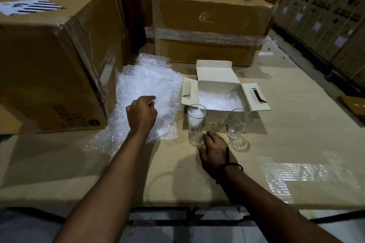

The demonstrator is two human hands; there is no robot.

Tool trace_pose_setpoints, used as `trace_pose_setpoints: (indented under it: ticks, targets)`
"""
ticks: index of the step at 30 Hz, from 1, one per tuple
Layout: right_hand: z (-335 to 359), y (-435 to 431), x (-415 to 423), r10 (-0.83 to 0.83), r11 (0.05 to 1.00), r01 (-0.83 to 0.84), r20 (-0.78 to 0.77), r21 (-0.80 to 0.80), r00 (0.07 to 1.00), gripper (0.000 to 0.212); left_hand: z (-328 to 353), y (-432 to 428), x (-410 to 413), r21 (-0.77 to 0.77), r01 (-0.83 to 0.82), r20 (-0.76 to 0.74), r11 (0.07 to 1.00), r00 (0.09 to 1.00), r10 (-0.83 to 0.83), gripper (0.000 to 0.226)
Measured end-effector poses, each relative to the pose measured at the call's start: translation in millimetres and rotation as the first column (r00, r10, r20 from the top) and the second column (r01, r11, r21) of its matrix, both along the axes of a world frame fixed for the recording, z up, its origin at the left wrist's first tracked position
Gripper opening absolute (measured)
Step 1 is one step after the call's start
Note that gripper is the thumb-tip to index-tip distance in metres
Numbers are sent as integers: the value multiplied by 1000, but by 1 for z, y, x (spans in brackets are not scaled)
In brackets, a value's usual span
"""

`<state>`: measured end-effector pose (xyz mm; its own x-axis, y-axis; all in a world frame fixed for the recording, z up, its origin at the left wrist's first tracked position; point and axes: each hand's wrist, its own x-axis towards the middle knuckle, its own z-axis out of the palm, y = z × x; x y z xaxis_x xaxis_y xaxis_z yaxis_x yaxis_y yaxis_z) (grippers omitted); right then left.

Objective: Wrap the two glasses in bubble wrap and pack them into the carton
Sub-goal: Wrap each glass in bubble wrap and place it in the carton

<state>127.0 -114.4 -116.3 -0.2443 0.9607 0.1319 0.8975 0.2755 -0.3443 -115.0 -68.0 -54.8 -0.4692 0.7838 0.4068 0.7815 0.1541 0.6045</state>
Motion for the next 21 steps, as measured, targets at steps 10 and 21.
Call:
trace_pose_setpoints:
  ticks: [10,21]
  targets:
    - [-4,3,1,19,1000,-18,33,-16,999,66,-4,-20,-4,-310,-21,204,950,975,88,34]
    - [1,3,4,10,997,-13,-32,-74,999,52,-4,-52,12,281,45,376,959,914,-153,8]
